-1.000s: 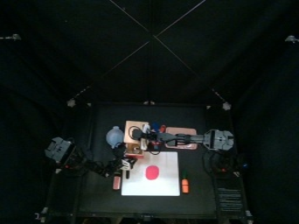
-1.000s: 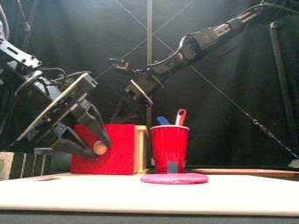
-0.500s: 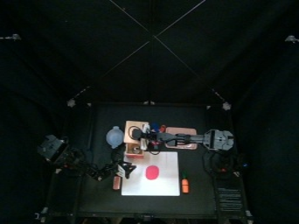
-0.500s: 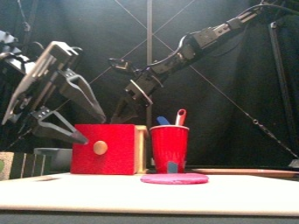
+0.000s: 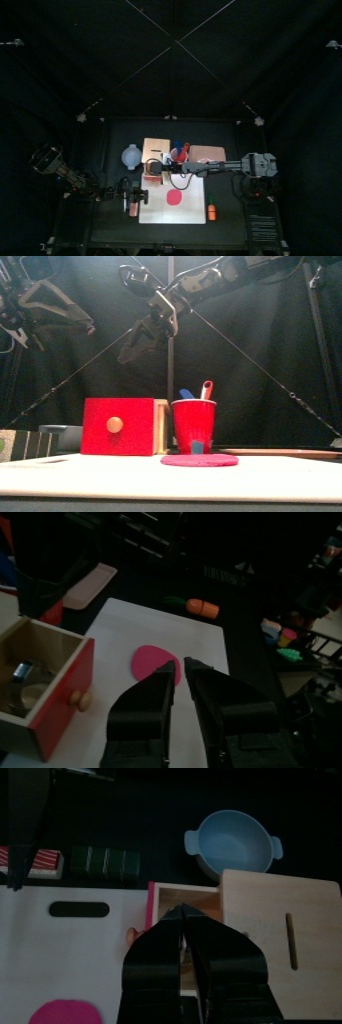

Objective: Get the cutter from the drawer then cut the dough then place the extra dough in the bowl
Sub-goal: Place the cutter on the board

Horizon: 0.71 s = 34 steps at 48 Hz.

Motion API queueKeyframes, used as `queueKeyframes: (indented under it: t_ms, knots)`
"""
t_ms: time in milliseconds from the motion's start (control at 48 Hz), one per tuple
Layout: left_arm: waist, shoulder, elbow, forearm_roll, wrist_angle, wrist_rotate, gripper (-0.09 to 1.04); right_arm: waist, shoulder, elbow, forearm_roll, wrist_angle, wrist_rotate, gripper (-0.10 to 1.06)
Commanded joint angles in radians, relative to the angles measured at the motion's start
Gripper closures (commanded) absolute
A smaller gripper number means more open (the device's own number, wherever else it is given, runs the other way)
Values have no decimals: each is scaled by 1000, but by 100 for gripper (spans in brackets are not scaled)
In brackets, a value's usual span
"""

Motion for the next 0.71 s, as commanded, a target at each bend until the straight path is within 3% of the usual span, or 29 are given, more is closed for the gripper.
queueKeyframes:
  t_ms: [21,167,479,708]
  knots:
    - [2,-31,11,51,-9,32,48,-6,-20,-14,48,15,-3,38]
    - [8,-72,49,69,-9,35,49,-11,29,-46,106,67,-2,27]
    - [9,-94,61,77,-9,38,49,-66,124,-140,78,172,-3,27]
    - [8,-92,66,75,-8,35,49,-75,169,-141,74,204,-3,27]
